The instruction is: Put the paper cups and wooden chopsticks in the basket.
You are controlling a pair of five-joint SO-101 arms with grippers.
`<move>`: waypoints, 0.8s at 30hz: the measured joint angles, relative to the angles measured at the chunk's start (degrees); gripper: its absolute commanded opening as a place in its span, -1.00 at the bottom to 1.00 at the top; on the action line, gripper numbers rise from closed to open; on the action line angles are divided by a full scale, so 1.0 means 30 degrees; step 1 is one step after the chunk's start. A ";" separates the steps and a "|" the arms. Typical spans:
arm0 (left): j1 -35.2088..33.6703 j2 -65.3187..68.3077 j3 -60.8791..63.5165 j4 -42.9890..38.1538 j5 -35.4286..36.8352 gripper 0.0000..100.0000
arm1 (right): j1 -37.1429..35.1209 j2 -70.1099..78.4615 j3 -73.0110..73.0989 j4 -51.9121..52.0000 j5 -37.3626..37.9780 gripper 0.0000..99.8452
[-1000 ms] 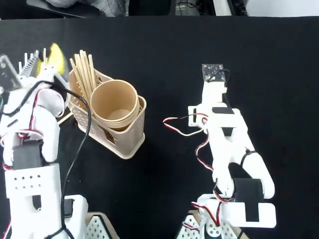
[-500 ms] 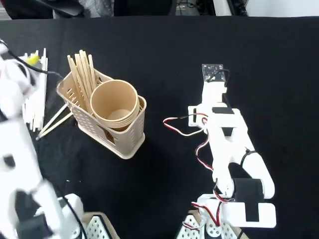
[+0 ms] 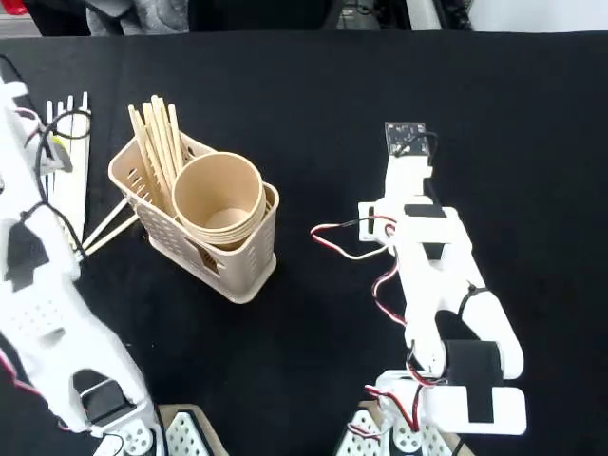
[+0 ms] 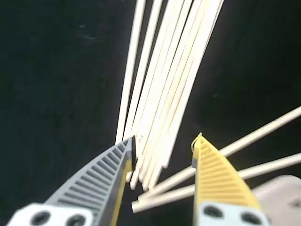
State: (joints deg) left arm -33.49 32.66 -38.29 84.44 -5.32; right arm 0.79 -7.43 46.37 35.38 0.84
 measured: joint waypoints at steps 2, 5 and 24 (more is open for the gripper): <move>0.0029 0.2081 -0.1582 -0.0264 -0.0469 -0.58 | 0.0000 0.0000 0.0000 0.0000 0.0000 -0.97; 0.0029 0.5304 -0.3839 -0.0527 -0.0703 -0.58 | 0.0000 0.0000 0.0000 0.0000 0.0000 -0.97; -0.0264 1.4388 -1.7582 0.4952 -0.2784 -0.94 | 0.0000 0.0000 0.0000 0.0000 0.0000 -0.97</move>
State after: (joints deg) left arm -34.29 75.82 -91.03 99.30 -13.67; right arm 0.79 -7.43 46.37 35.38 0.84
